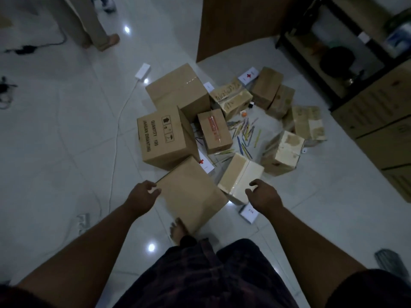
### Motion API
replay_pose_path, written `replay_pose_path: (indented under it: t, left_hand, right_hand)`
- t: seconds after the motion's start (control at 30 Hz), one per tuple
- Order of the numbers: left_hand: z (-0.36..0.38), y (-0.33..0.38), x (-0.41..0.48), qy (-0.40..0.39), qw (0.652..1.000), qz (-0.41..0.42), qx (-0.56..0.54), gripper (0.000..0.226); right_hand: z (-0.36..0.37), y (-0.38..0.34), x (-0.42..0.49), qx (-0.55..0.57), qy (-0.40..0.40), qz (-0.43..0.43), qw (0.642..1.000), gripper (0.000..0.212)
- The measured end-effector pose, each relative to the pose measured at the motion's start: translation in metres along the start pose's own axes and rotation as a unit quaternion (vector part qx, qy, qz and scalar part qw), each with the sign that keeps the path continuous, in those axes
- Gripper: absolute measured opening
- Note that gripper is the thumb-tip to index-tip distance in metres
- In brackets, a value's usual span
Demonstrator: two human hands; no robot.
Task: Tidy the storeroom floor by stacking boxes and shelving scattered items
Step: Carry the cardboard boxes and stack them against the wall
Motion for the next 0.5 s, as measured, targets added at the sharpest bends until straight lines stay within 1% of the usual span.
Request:
replay_pose_path:
  t: [0.1,0.23,0.3,0.33,0.4,0.5]
  left_hand:
    - [-0.001,-0.027,-0.004,0.003,1.0,-0.017,-0.016,0.038]
    - [0.003,-0.052,-0.005,0.004,1.0,-0.019,0.001,0.041]
    - [0.006,-0.061,-0.002,0.01,1.0,-0.024,0.006,0.042]
    - [0.009,-0.064,0.002,0.015,1.0,-0.024,0.01,0.042]
    - [0.018,-0.072,0.013,0.024,0.999,-0.024,0.011,0.042]
    - [0.043,-0.09,0.037,0.025,0.998,-0.058,-0.02,0.048]
  right_hand:
    - [0.023,-0.006,-0.011,0.003,0.011,0.007,1.0,0.032]
    - [0.047,-0.002,-0.012,0.017,0.019,0.016,1.0,0.046]
    - [0.059,-0.002,-0.009,0.036,-0.001,0.026,0.999,0.046]
    - [0.067,-0.001,-0.008,0.047,0.0,0.025,0.999,0.05]
    - [0.083,0.001,-0.002,0.076,0.018,0.025,0.997,0.059]
    - [0.112,0.003,0.017,0.086,0.017,0.034,0.996,0.059]
Point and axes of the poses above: each hand's wrist, its own x-axis towards the middle knuckle, its own z-axis out of the palm, y = z × x, the point moved 1 cm from there along x, towards the middle knuckle, and after that the axes turned 5 degrees about -x, right-handed, at the moved point
